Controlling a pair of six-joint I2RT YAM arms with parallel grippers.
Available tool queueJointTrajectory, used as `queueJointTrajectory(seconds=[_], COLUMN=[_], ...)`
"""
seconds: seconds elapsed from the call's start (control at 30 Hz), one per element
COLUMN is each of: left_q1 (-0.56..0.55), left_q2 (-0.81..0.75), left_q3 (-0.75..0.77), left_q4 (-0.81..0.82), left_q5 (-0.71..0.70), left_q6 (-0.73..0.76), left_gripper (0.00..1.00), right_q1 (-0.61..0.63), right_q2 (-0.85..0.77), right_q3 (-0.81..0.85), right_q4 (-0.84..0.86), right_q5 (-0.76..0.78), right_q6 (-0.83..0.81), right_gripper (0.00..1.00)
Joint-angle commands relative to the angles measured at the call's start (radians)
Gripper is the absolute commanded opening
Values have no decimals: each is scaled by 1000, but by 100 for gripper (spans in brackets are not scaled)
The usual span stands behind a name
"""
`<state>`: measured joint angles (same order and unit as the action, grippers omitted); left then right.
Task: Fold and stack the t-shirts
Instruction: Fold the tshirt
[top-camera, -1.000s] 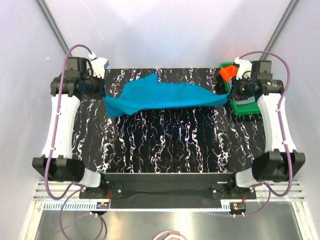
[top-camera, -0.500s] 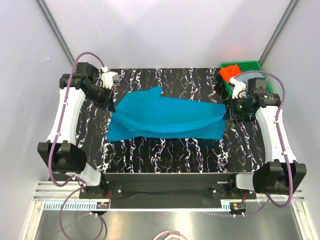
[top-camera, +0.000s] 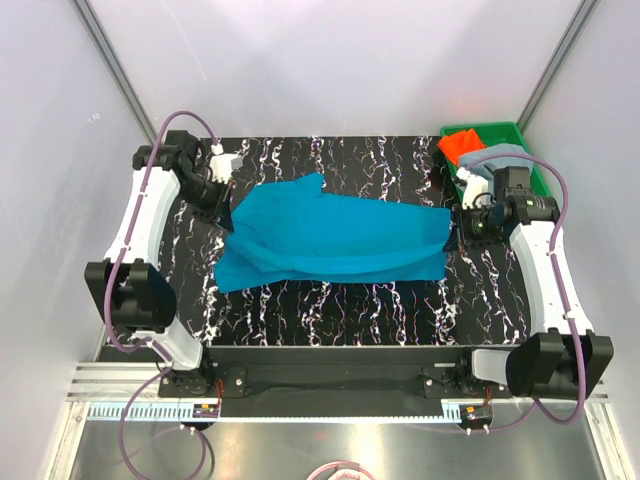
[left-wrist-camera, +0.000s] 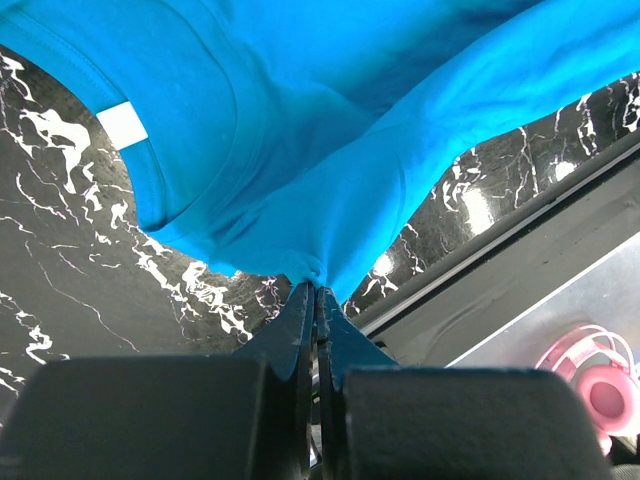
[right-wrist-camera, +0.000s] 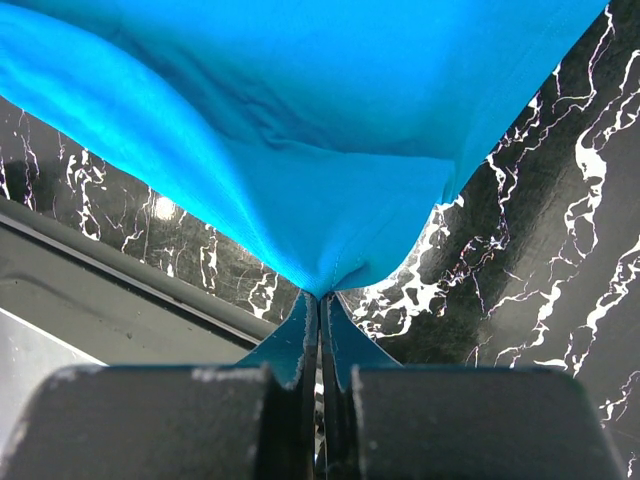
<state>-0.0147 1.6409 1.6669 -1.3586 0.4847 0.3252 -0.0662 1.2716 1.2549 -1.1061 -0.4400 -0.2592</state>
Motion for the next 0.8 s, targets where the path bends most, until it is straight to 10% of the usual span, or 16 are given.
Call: queueJointTrajectory(seconds=[0.0, 0.77], left_q1=[7, 7], left_q2=[14, -35], left_q3=[21, -16], left_q4=[-188, -186], left_q5=[-20, 127], left_q6=[15, 57], left_gripper=[0, 0], right_q1=[-4, -4], right_q2=[-60, -60], right_q3=[-5, 84], right_q4=[-20, -221], right_q5=[-20, -204], right_q6=[-12, -146], right_gripper=[0, 0])
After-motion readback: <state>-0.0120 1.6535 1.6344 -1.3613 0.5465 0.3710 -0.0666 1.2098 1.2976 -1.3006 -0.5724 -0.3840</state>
